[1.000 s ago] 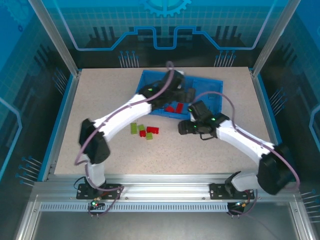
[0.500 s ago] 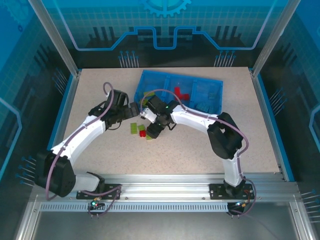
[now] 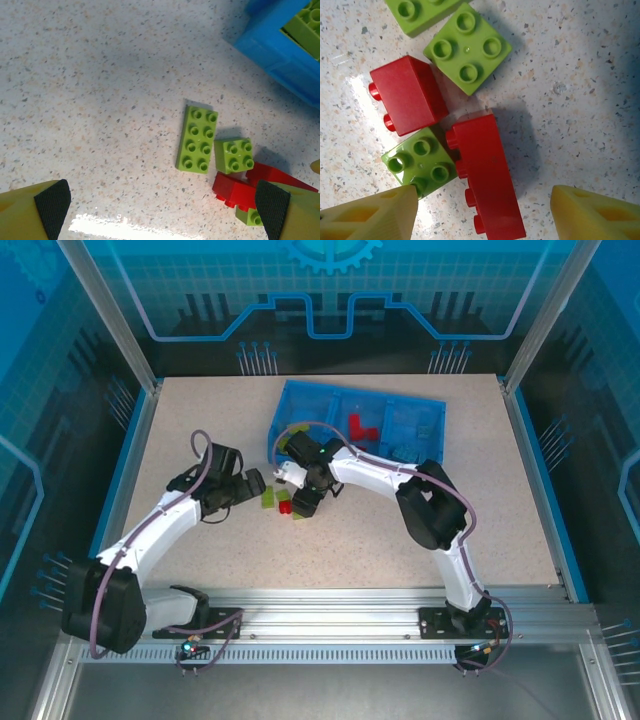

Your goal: Sort the legos into containers by color

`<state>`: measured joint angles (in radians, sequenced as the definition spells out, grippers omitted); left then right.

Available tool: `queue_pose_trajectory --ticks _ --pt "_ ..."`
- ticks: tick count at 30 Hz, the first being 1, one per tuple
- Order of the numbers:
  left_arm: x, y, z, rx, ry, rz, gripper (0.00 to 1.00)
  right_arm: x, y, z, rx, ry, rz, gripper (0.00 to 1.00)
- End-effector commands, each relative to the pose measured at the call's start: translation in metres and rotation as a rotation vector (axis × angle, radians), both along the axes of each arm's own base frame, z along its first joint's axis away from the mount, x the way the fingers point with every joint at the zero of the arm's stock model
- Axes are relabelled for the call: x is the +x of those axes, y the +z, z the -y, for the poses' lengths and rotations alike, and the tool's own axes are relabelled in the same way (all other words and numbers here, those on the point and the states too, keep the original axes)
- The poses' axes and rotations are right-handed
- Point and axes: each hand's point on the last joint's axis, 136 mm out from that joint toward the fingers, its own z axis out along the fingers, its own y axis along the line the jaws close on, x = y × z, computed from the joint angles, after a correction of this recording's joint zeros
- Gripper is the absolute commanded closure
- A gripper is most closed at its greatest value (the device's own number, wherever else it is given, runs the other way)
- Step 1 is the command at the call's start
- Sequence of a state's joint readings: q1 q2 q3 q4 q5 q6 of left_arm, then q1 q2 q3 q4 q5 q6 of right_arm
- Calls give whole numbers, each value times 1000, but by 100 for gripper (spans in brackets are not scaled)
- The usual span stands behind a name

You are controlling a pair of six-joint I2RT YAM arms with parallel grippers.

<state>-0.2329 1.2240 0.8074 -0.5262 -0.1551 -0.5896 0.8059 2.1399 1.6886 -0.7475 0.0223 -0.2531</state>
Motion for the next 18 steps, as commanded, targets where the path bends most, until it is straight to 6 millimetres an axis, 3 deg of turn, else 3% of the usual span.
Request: queue_pose_trajectory --ticks 1,13,18 --pt "-8 0 -3 -34 22 -3 1 1 -8 12 -29 4 -24 30" --pt "-11 -4 -7 -28 28 -18 1 -3 -22 17 -41 5 -61 53" --pt "-11 -5 -7 -28 31 -18 1 -11 -25 16 -47 40 -65 48"
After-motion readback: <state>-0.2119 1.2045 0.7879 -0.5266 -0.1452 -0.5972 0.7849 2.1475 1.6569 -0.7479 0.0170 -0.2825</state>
